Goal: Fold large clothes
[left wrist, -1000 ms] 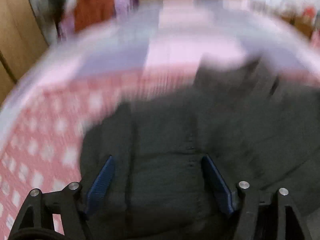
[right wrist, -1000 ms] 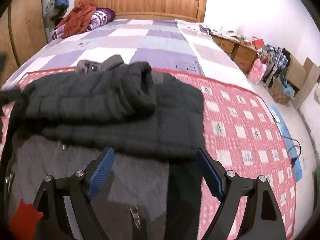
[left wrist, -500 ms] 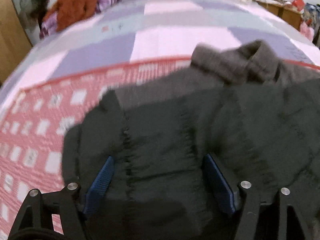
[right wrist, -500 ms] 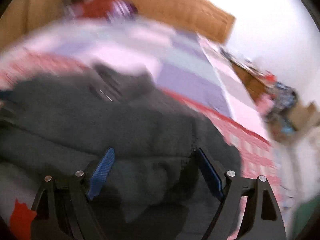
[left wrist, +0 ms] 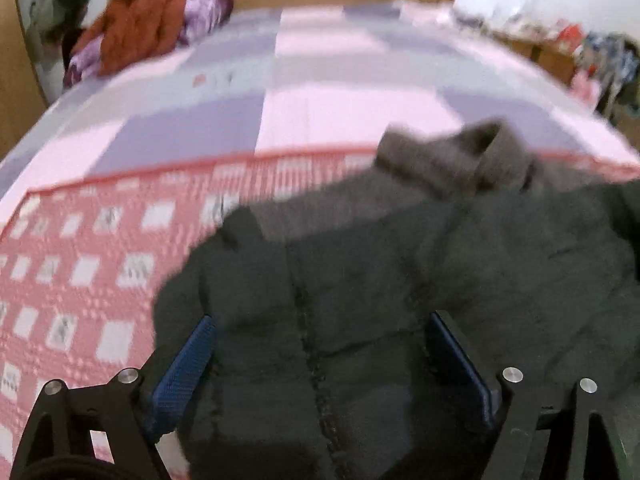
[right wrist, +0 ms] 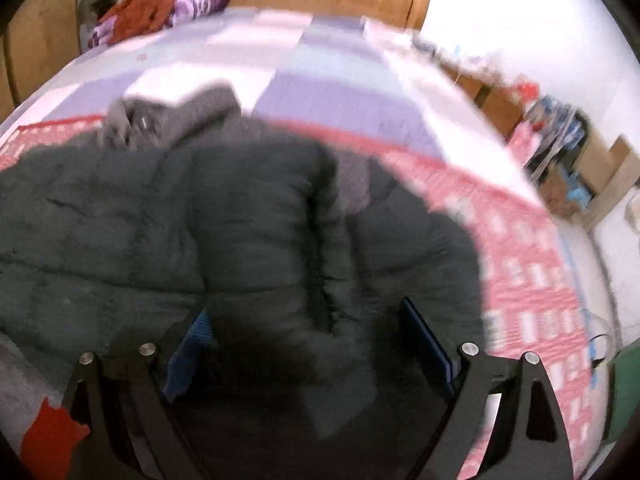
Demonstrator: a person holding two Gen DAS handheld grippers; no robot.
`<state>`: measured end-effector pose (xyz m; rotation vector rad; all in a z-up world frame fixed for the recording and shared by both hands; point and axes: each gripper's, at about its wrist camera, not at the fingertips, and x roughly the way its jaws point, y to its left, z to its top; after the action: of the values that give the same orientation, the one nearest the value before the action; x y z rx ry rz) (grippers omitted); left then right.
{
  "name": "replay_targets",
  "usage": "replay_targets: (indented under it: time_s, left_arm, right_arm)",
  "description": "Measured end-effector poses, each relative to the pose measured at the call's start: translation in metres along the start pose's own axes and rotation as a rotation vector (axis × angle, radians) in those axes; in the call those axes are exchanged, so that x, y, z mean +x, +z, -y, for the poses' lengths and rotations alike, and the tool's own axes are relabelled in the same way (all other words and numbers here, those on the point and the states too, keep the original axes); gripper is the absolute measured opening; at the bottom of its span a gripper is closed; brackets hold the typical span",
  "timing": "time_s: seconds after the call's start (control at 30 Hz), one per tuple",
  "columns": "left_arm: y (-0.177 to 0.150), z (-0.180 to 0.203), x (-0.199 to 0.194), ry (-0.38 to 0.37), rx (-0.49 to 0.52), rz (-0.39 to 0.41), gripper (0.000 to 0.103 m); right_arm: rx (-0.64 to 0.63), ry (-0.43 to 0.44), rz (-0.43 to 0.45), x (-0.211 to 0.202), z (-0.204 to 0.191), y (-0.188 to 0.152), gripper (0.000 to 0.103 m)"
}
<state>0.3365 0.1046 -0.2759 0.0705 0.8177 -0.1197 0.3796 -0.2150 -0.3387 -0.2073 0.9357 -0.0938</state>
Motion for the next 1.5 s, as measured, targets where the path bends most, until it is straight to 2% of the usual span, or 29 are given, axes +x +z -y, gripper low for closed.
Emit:
replay_targets:
  time_s: [0.1,0.2,0.27,0.3,0.37,0.4,0.47,0.53,0.57,0.6,0.7,0.77,0.9,0.97,1.03,1.13,1.17,1.27,1.33,1.37,1.4,1.43,1.5]
  left_arm:
    - [0.018,-0.003,0.000,0.007,-0.025,0.023,0.090]
    - [0.036,0.001,0.015,0.022,-0.049,0.015,0.090]
    - [0.037,0.004,0.034,0.044,-0.051,-0.047,0.090]
    - [0.033,0.001,0.053,0.077,-0.063,-0.119,0.090]
    - [0.020,-0.011,0.079,0.126,-0.085,-0.218,0.090]
    - [0.016,-0.017,0.085,0.124,-0.103,-0.235,0.091]
    - [0.006,-0.035,0.091,0.126,-0.157,-0.243,0.095]
    - [-0.001,-0.043,0.093,0.140,-0.164,-0.238,0.099]
    - [-0.004,-0.042,0.095,0.137,-0.155,-0.235,0.100]
    - [-0.005,-0.036,0.098,0.147,-0.129,-0.237,0.100]
    - [-0.011,-0.024,0.105,0.194,-0.069,-0.211,0.103]
    - [-0.012,-0.032,0.109,0.166,-0.108,-0.227,0.103]
    - [-0.001,-0.033,0.099,0.159,-0.097,-0.240,0.103]
    - [0.003,-0.034,0.079,0.166,-0.102,-0.205,0.100]
    - [0.001,-0.030,0.046,0.168,-0.091,-0.122,0.099]
    - [-0.013,-0.021,0.006,0.152,-0.057,-0.039,0.099]
    - [-0.021,-0.016,-0.004,0.151,-0.046,-0.029,0.099]
    - [-0.039,-0.004,-0.009,0.144,-0.004,-0.041,0.099]
    - [-0.056,0.001,0.010,0.164,0.034,-0.111,0.099]
    - [-0.062,-0.001,0.021,0.155,0.019,-0.157,0.101]
    - [-0.067,-0.008,0.032,0.141,-0.019,-0.193,0.102]
    - [-0.069,-0.016,0.037,0.128,-0.071,-0.206,0.103]
    - [-0.066,-0.025,0.039,0.111,-0.139,-0.217,0.103]
  right_arm:
    - [-0.054,-0.042,0.155,-0.037,-0.018,0.010,0.092]
    - [-0.129,0.028,0.210,-0.046,-0.049,0.027,0.092]
    - [-0.183,0.074,0.175,-0.029,-0.072,0.041,0.092]
    - [-0.193,0.071,0.127,-0.015,-0.073,0.045,0.092]
    - [-0.196,0.007,-0.016,0.029,-0.067,0.046,0.092]
    - [-0.174,0.012,-0.060,0.045,-0.053,0.041,0.091]
    - [-0.114,0.062,-0.075,0.058,-0.027,0.034,0.091]
    - [-0.105,-0.040,-0.092,0.067,-0.012,0.028,0.093]
    - [0.044,0.083,-0.146,0.078,0.014,0.021,0.094]
    - [0.091,0.117,-0.160,0.082,0.021,0.017,0.094]
    - [-0.016,0.044,-0.117,0.087,0.001,0.020,0.096]
    - [0.026,0.068,-0.121,0.092,0.009,0.019,0.099]
    - [0.022,0.092,-0.123,0.095,0.011,0.024,0.099]
    - [0.039,0.113,-0.101,0.078,0.016,0.025,0.098]
    - [0.053,0.100,-0.054,0.045,0.021,0.015,0.098]
    - [0.039,0.111,0.085,-0.008,0.019,0.001,0.098]
    - [0.024,0.118,0.098,-0.017,0.016,-0.004,0.098]
    - [-0.033,0.144,0.097,-0.036,0.001,-0.025,0.098]
    - [-0.077,0.116,0.040,-0.024,-0.006,-0.045,0.098]
    - [-0.084,0.090,-0.073,0.000,-0.003,-0.057,0.098]
    - [-0.044,0.126,-0.119,0.017,0.005,-0.067,0.098]
    - [0.023,0.179,-0.091,0.019,0.018,-0.072,0.098]
    - [-0.006,0.165,-0.085,0.017,0.014,-0.069,0.098]
